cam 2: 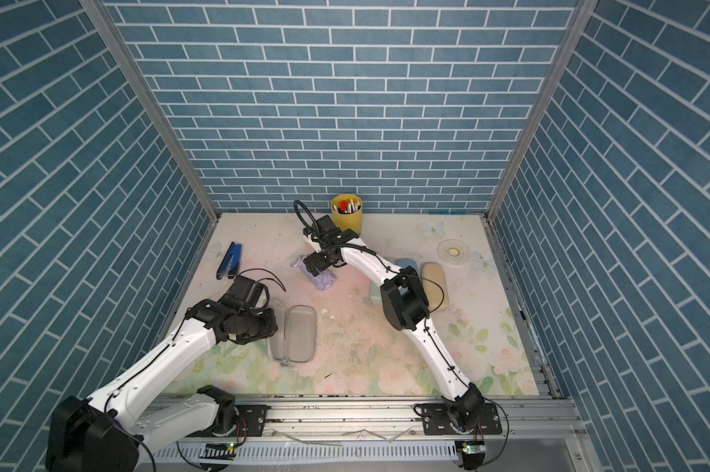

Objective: Put umbrellas into zippered umbrella sleeves
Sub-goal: Pick up the umbrella from the center of the board.

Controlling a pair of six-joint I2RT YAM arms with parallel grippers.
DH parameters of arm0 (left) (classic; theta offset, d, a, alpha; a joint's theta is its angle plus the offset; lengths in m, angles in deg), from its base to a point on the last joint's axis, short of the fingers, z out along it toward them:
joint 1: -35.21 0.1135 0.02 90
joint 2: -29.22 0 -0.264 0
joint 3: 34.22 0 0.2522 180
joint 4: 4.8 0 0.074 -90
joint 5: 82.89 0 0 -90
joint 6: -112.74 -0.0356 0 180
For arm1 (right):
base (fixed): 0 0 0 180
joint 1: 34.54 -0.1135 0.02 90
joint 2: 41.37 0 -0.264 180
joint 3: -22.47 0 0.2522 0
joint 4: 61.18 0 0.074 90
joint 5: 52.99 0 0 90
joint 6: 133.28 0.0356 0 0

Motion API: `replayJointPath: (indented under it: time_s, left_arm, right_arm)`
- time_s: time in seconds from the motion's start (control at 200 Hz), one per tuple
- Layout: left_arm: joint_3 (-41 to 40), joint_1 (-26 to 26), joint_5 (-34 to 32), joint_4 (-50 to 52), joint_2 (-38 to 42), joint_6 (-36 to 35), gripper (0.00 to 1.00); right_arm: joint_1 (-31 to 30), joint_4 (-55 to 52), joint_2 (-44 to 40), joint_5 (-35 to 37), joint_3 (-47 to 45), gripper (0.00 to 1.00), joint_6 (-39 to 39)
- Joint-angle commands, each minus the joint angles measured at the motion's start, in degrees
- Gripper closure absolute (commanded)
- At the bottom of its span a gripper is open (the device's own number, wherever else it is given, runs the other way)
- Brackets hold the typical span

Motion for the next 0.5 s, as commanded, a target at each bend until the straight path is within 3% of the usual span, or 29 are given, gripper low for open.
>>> replayJointPath:
  time_s: [0.0,0.3,0.495]
  left_arm:
    - [-0.65,0.52,-0.61,-1.17,0.82,1.85,0.75]
    - [-1.99,0.56,2.04,-6.98,-0.73,3.47,0.77]
    - [-4.48,0.51,3.62,-11.98,-1.86,5.47,0.77]
  right_arm:
    - [-0.83,-1.50,2.34,0.29,3.47,0.04,1.26]
    - [-1.28,-5.08,10.50,3.26,10.67,0.18,1.98]
    - [-0.71,-6.22,6.38,7.22,7.80,0.48,4.17]
